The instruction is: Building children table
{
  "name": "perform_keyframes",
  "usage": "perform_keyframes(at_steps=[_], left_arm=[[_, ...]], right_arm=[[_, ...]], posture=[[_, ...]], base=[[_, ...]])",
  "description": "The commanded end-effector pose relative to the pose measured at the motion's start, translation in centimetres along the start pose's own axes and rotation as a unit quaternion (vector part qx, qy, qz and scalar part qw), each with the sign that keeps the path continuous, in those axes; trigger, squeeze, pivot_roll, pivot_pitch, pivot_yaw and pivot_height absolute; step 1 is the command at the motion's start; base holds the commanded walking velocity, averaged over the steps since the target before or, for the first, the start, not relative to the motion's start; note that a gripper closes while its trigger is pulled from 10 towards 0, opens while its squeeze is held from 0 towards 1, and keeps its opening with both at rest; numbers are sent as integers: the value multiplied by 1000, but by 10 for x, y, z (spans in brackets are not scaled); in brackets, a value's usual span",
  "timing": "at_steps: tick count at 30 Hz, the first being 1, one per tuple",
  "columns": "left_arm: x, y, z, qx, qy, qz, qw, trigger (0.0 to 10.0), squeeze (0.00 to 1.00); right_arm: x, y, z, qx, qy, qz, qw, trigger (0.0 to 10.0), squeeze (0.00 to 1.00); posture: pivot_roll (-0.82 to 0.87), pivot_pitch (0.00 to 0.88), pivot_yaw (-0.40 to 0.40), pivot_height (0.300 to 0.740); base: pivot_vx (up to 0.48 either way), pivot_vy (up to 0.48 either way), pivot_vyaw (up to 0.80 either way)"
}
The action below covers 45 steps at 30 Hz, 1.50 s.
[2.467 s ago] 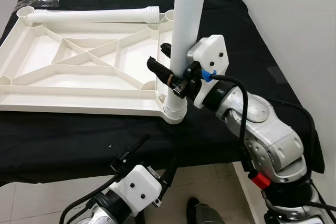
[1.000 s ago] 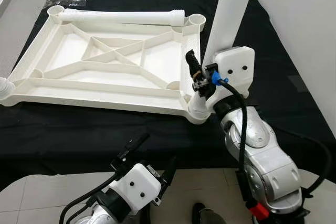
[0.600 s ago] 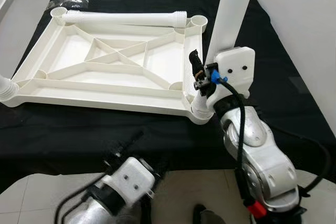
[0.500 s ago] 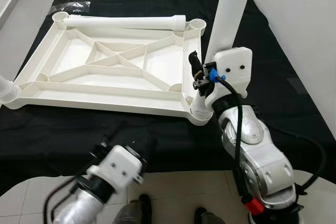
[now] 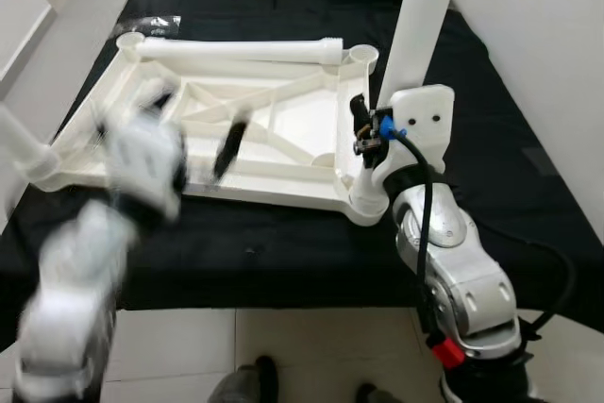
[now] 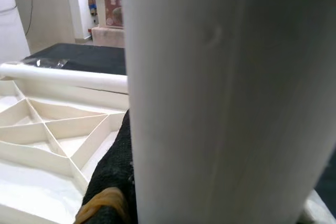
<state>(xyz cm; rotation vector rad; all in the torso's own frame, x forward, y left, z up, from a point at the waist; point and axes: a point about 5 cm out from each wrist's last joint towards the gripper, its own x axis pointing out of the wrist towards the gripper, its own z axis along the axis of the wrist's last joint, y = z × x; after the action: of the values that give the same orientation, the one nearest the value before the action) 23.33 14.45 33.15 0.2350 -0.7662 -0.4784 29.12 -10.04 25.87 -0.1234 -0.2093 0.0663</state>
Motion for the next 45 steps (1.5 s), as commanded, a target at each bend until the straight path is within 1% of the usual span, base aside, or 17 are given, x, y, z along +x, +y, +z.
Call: perform_keyframes(at_steps=[1, 3, 4, 6, 7, 8, 14, 15, 19, 21, 24, 28, 38, 39, 40, 41, 45], left_arm=[[-2, -1, -8, -33, 24, -22, 999, 10000, 0], [13, -5, 2, -107, -2, -117, 987, 10000, 0], [13, -5, 2, -107, -2, -117, 987, 10000, 0], [23, -6, 10, -143, -17, -193, 971, 10000, 0], [23, -6, 10, -143, -17, -193, 971, 10000, 0], [36, -6, 13, -156, -17, -270, 950, 10000, 0], [53, -8, 12, -168, -1, -344, 924, 10000, 0], [53, -8, 12, -168, -1, -344, 924, 10000, 0], [79, -9, 5, -155, 13, -389, 908, 10000, 0], [99, -14, 0, -124, 15, -400, 908, 10000, 0], [106, -16, 0, -118, 14, -400, 909, 10000, 0], [130, -14, 3, -102, 0, -377, 921, 10000, 0], [158, -10, 1, -123, 5, -353, 928, 10000, 0], [160, -9, 2, -130, 5, -348, 929, 8353, 0], [163, -8, 2, -137, 5, -343, 929, 5020, 0], [166, -7, 3, -147, 5, -338, 930, 0, 0], [169, -5, 3, -154, 6, -333, 930, 0, 0]], right_arm=[[0, -11, -33, -18, 83, -30, 996, 10000, 0], [2, -9, -31, -12, 79, -31, 996, 10000, 0], [2, -9, -31, -12, 79, -31, 996, 10000, 0], [3, -6, -30, -7, 75, -29, 997, 10000, 0], [3, -6, -30, -7, 75, -29, 997, 10000, 0], [4, -3, -30, -1, 73, -26, 997, 10000, 0], [4, 1, -29, 4, 70, -24, 997, 10000, 0], [4, 1, -29, 4, 70, -24, 997, 10000, 0], [3, 5, -29, 9, 67, -25, 997, 10000, 0], [3, 6, -27, 10, 63, -23, 998, 10000, 0], [3, 7, -27, 11, 62, -22, 998, 10000, 0], [3, 9, -25, 14, 59, -20, 998, 10000, 0], [2, 13, -22, 15, 54, -10, 998, 10000, 0], [2, 13, -22, 15, 53, -9, 998, 10000, 0], [2, 13, -21, 15, 52, -8, 999, 10000, 0], [3, 13, -21, 14, 51, -6, 999, 10000, 0], [3, 13, -20, 13, 50, -3, 999, 10000, 0]], posture=[[60, 225, 38, 740], [59, 215, 46, 740], [59, 215, 46, 740], [62, 210, 52, 740], [62, 210, 52, 740], [67, 206, 61, 740], [67, 205, 70, 740], [67, 205, 70, 740], [59, 199, 89, 740], [56, 201, 94, 740], [55, 200, 94, 740], [56, 203, 96, 740], [48, 204, 98, 740], [48, 204, 98, 740], [42, 206, 95, 740], [42, 206, 93, 740], [42, 207, 92, 740]], base=[[0, 0, 0], [0, 0, 0], [0, 0, 0], [0, 0, 0], [0, 0, 0], [0, 0, 0], [0, 0, 0], [0, 0, 0], [0, 0, 0], [0, 0, 0], [0, 0, 0], [0, 0, 0], [0, 0, 0], [0, 0, 0], [0, 0, 0], [0, 0, 0], [0, 0, 0]])
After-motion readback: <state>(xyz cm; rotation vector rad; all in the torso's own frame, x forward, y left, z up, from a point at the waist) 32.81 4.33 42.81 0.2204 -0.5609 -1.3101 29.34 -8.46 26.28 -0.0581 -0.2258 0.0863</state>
